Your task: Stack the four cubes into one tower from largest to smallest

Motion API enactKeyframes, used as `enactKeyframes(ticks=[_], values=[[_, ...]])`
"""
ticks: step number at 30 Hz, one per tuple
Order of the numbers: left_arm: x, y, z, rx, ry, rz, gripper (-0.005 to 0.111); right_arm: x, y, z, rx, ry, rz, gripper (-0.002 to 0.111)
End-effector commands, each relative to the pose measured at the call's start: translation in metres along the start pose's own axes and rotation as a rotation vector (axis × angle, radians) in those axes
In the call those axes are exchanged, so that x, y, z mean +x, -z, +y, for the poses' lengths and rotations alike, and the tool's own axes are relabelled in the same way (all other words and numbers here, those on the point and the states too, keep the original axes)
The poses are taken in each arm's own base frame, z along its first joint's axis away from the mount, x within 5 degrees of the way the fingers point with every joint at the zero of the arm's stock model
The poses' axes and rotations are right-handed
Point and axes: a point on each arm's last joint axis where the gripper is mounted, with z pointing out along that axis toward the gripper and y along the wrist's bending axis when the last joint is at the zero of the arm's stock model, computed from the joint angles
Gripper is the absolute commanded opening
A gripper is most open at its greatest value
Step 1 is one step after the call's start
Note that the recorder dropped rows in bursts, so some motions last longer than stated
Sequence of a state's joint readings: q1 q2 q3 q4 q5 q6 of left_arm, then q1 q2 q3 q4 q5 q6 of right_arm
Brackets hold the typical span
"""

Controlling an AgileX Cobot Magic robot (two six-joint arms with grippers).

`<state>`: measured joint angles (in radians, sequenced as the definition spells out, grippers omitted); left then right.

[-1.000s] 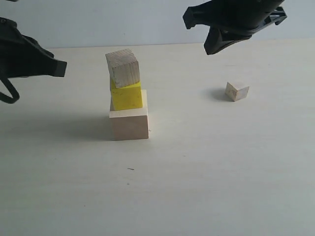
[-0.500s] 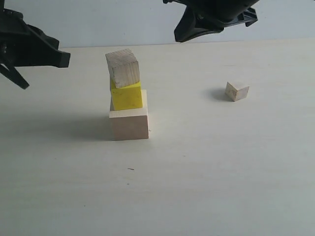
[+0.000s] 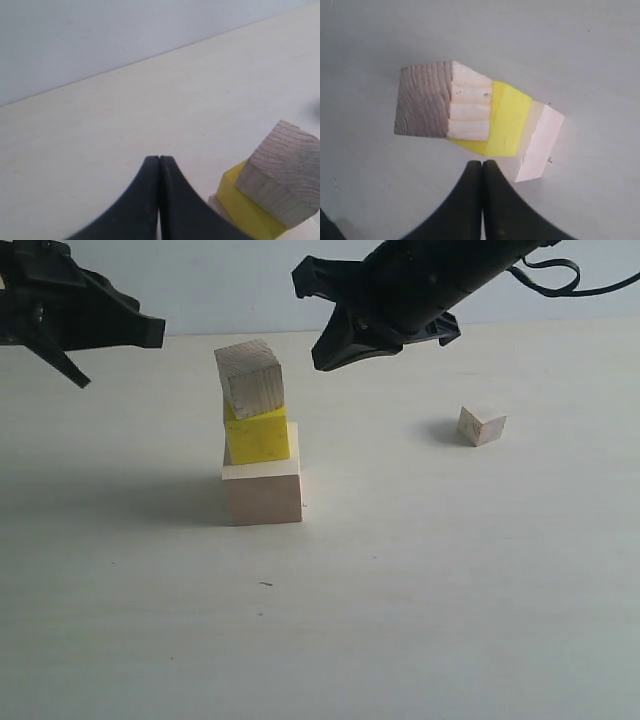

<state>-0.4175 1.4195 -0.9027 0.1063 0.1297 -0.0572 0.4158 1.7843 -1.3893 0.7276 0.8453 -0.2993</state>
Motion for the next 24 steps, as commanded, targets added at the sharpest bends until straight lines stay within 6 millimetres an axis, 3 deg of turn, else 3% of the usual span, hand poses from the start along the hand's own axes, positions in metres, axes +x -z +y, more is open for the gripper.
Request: enactKeyframes(ticks=[1,6,16,24], values=[[0.0,-0.004,-0.007,0.021,0.01,0.001,0.0,-0.003,-0.005,-0.003,-0.004,0.01,-0.016,0.0],[0.001,-0.009,-0.024,0.066,-0.035,0.004,0.0,-0.002,-0.014,-0.005,-0.031,-0.004,-0.001,0.0],[0.003,-0.011,-0.023,0.063,-0.045,0.017,0.0,0.0,-0.015,-0.002,-0.056,0.001,0.025,0.0],[0.013,-0.01,-0.022,0.059,-0.085,0.123,0.0,0.002,-0.015,-0.002,-0.062,0.022,0.039,0.0]])
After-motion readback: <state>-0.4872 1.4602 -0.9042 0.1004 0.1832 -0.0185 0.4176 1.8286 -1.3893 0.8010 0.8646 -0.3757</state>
